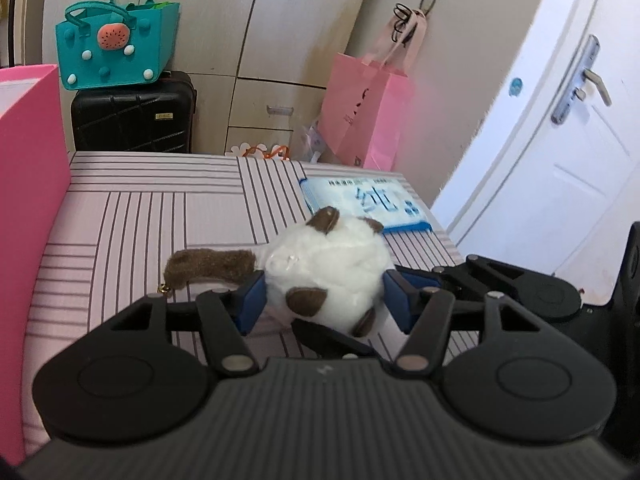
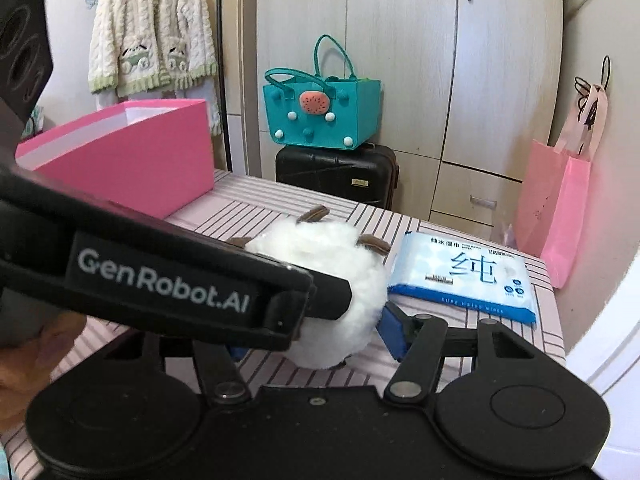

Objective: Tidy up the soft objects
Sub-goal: 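Close the left gripper on the plush cat while the right gripper grasps it too, then carry the plush cat in both grippers over the pink box and lower it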

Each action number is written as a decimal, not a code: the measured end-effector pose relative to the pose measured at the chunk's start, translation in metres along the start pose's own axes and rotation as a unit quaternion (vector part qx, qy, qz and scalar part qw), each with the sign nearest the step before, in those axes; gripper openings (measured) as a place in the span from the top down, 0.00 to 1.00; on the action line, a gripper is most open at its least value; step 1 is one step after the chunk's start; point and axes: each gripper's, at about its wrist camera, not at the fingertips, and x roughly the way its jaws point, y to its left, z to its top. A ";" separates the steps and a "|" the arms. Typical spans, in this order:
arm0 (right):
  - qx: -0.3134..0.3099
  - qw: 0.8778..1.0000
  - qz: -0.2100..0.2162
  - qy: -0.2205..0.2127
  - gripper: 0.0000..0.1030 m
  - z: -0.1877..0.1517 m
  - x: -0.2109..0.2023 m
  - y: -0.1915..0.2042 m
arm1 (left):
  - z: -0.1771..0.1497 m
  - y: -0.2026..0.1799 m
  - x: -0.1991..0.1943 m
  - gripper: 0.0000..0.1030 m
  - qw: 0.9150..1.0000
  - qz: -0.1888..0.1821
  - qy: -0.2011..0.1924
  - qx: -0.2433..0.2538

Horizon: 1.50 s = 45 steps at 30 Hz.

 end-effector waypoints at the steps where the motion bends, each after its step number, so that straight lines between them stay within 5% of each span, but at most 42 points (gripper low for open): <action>1: 0.001 1.000 0.000 0.000 0.35 -0.002 -0.004 0.002 | -0.002 -0.002 -0.004 0.41 1.000 -0.001 0.001 0.002; 15: 0.017 1.000 -0.012 0.018 0.35 -0.005 -0.069 0.039 | -0.021 -0.015 -0.070 0.41 0.999 -0.037 0.023 0.014; 32: -0.023 0.996 0.088 0.022 0.35 0.026 -0.131 0.105 | -0.022 0.019 -0.179 0.40 0.997 -0.047 0.060 -0.011; 45: -0.071 0.990 0.095 -0.071 0.35 0.078 -0.137 0.167 | -0.010 0.063 -0.256 0.41 0.998 -0.020 -0.060 -0.017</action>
